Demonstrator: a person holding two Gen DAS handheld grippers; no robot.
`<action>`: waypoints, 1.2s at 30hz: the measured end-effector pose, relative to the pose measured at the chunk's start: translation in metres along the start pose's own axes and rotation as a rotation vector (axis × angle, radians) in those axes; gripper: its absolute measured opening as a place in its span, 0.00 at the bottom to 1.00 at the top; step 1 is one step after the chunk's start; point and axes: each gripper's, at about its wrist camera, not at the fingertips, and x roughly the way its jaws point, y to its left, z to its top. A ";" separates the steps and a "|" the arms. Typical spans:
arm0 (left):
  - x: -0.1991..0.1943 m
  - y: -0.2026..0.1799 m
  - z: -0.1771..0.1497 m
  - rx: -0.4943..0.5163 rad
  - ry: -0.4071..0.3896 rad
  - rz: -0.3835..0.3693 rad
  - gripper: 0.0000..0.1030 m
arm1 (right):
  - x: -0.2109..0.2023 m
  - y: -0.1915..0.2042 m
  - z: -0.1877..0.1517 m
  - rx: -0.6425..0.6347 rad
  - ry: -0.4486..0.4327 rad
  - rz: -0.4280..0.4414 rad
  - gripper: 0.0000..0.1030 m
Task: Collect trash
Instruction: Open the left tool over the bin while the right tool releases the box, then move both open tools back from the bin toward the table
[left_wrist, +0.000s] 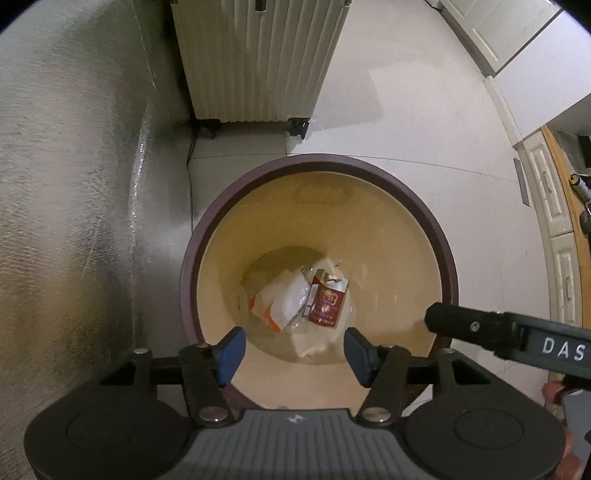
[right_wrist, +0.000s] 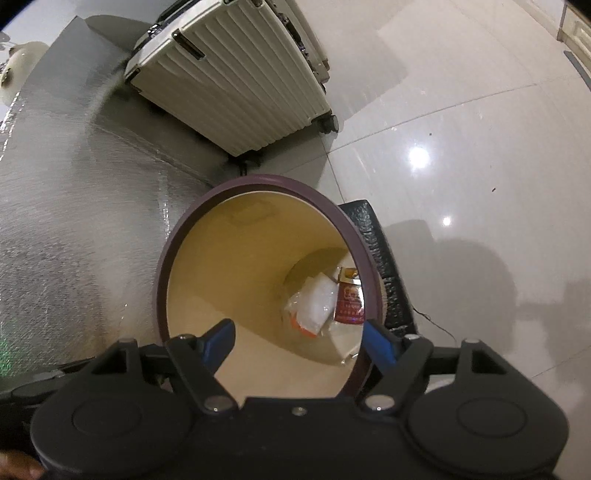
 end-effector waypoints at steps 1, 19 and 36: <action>-0.004 0.002 -0.001 -0.002 -0.001 0.002 0.61 | -0.003 0.001 0.000 -0.005 -0.004 -0.003 0.75; -0.081 0.033 -0.026 -0.053 -0.058 0.009 0.95 | -0.071 0.029 -0.027 -0.145 -0.078 -0.115 1.00; -0.140 0.040 -0.066 -0.057 -0.148 0.026 1.00 | -0.132 0.063 -0.057 -0.291 -0.153 -0.190 1.00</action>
